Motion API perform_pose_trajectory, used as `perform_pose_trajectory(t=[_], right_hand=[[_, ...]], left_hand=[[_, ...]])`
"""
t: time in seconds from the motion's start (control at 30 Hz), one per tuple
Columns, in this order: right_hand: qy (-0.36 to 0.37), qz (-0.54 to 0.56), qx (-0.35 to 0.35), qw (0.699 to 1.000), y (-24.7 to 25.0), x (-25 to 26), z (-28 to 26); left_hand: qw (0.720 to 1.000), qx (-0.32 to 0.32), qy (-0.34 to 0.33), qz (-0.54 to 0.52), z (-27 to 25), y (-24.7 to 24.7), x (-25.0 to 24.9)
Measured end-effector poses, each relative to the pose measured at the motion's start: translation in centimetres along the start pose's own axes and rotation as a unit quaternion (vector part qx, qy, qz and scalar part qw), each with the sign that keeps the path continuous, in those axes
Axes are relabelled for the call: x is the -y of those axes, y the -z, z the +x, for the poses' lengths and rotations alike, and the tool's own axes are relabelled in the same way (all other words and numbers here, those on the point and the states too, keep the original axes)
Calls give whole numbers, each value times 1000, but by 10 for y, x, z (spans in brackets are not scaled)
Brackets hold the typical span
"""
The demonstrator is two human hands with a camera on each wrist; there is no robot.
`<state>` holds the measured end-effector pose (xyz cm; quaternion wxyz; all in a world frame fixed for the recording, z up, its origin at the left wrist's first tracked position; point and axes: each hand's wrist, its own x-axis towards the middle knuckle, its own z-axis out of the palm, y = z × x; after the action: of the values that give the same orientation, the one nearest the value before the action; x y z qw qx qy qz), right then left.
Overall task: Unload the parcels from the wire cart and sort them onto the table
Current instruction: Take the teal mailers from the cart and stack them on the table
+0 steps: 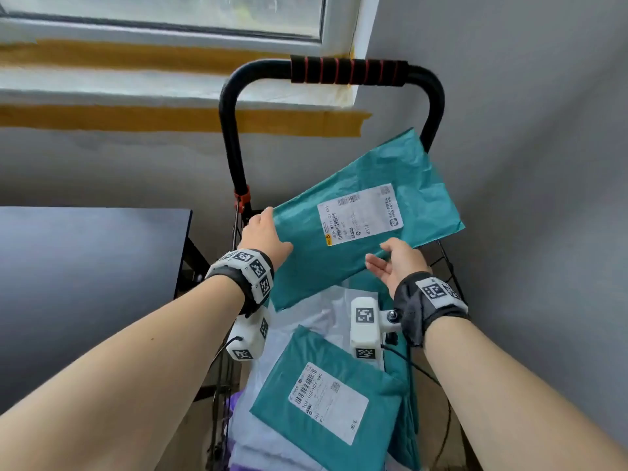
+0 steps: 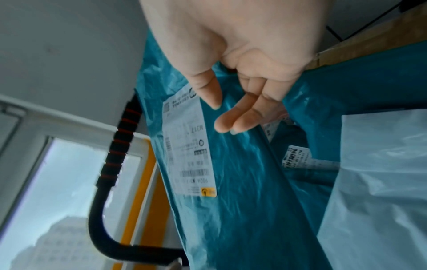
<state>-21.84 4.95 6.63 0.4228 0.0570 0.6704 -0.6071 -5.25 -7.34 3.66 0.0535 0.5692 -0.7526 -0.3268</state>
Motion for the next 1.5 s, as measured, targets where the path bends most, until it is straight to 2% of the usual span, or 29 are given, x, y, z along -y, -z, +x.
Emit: perform_pose_trajectory(t=[0.1,0.17,0.27,0.33,0.43,0.47,0.57,0.67,0.73,0.83,0.93,1.03,1.13,1.23,1.33,1.4,1.43,1.5], right_hand=[[-1,69,-12,998,6,12,-12],[-8,109,-5,994,8,18,-19],[-17,152,13,988,6,23,-29],[-22,151,35,988,3,23,-34],[-30,89,62,994,2,22,-38],[-32,46,70,996,3,19,-38],[-43,-81,80,993,7,8,-35],[-30,-121,41,991,10,1,-33],[-16,-116,17,993,8,4,-37],[31,-140,35,989,-8,16,-53],[141,-250,72,955,-35,24,-75],[235,-374,104,891,-64,21,-106],[234,-429,160,858,-90,5,-139],[222,-479,214,822,-119,-17,-176],[227,-454,240,827,-154,-40,-217],[242,-445,250,825,-179,-57,-247],[246,-440,256,825,-192,-66,-261],[234,-415,273,836,-215,-88,-289]], left_hand=[[999,-19,32,0,-16,18,-4],[997,-8,71,-15,-26,25,-6],[989,19,131,-71,-37,30,-9],[981,22,138,-136,-44,32,-11],[940,-3,149,-306,-55,38,-13],[931,-21,151,-332,-58,42,-13],[933,-75,136,-324,-67,57,-11],[951,-147,97,-255,-75,72,-4],[947,-154,69,-274,-80,80,3],[929,-142,45,-340,-92,97,12],[916,-111,22,-385,-104,120,20],[910,-81,6,-405,-120,145,38],[891,-87,-4,-445,-142,173,64],[865,-119,-1,-487,-166,204,101],[830,-200,10,-521,-188,234,145],[796,-219,10,-564,-202,251,176],[793,-217,17,-569,-209,258,191],[818,-202,48,-536,-221,269,225]])
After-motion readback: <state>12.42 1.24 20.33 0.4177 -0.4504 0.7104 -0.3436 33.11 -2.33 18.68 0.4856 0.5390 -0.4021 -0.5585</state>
